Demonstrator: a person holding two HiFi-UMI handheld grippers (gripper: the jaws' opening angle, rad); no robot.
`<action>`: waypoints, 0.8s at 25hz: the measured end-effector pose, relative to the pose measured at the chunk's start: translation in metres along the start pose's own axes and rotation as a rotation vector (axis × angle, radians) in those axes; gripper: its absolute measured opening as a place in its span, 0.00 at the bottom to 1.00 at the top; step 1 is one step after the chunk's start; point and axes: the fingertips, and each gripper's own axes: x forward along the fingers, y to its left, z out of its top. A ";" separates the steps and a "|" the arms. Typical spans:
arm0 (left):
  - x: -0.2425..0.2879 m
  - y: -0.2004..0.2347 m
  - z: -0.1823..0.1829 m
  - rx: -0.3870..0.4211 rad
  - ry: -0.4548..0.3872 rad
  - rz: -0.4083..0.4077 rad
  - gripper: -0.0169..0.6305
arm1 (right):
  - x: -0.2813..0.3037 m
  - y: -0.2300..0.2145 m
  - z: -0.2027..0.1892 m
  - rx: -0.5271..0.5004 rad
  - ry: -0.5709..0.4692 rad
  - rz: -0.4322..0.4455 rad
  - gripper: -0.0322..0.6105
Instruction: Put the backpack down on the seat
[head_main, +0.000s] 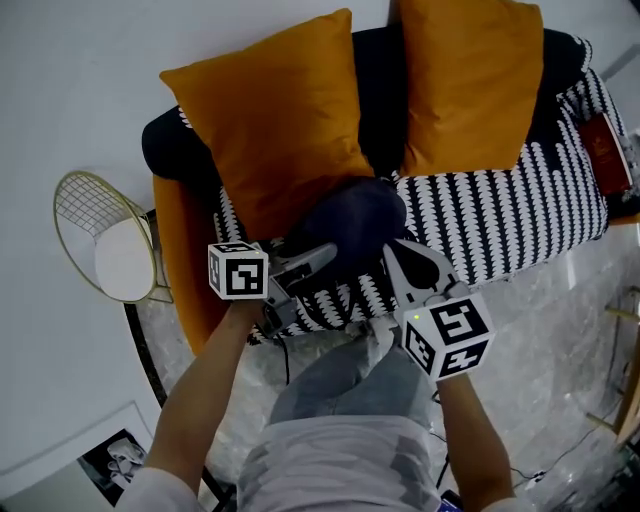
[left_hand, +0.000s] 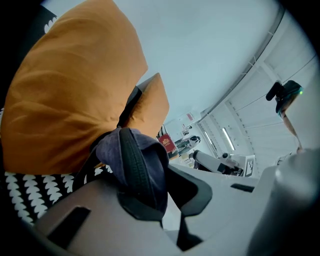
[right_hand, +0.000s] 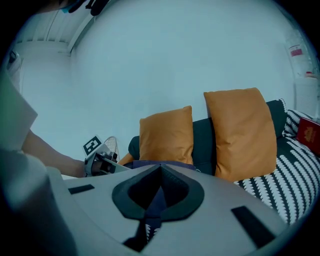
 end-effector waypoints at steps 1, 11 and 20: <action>-0.002 0.003 0.001 -0.002 -0.004 -0.002 0.07 | 0.002 0.000 -0.002 0.000 0.003 -0.003 0.05; -0.016 0.029 0.008 0.003 -0.020 0.016 0.07 | 0.014 0.004 -0.020 0.009 0.025 -0.009 0.05; -0.035 0.059 0.010 -0.027 -0.049 0.099 0.12 | 0.026 0.020 -0.029 0.000 0.045 0.021 0.05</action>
